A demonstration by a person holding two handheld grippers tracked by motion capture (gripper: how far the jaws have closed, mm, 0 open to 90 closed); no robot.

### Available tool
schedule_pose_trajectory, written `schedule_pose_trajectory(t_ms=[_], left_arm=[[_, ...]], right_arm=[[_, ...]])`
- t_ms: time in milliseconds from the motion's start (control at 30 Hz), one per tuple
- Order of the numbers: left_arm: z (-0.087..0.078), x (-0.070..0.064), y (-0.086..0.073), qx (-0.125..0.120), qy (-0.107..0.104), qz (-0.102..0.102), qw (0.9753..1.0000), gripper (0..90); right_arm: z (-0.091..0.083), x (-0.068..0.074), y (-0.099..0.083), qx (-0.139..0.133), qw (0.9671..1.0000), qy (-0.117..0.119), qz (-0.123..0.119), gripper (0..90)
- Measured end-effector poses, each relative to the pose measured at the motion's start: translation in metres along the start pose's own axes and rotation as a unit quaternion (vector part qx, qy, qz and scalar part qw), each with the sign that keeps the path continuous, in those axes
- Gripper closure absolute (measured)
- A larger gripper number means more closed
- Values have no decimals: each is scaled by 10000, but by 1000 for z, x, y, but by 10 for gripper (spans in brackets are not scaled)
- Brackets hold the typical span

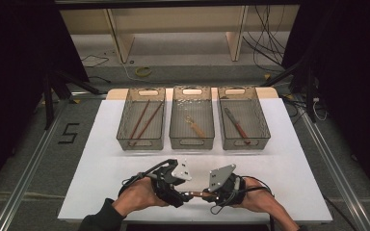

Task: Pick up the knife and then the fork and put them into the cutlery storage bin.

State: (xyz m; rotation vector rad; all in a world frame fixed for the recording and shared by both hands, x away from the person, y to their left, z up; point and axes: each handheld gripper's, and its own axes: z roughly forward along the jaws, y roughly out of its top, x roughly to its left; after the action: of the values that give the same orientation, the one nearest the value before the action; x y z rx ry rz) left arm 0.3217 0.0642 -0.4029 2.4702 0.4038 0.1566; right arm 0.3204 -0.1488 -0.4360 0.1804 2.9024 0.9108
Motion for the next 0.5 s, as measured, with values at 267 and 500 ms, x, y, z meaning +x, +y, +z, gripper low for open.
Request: schedule_pose_trajectory(t_ms=[267,500], left_arm=[[-11,13,-11,-539,353,-525,9965,270],[-21,21,-30,-934,618,-913,9895,249]], right_arm=[[-9,-14,-9,-75,9988,-340,343,761],[-22,-29,-20,-287,9939,-673,820,761]])
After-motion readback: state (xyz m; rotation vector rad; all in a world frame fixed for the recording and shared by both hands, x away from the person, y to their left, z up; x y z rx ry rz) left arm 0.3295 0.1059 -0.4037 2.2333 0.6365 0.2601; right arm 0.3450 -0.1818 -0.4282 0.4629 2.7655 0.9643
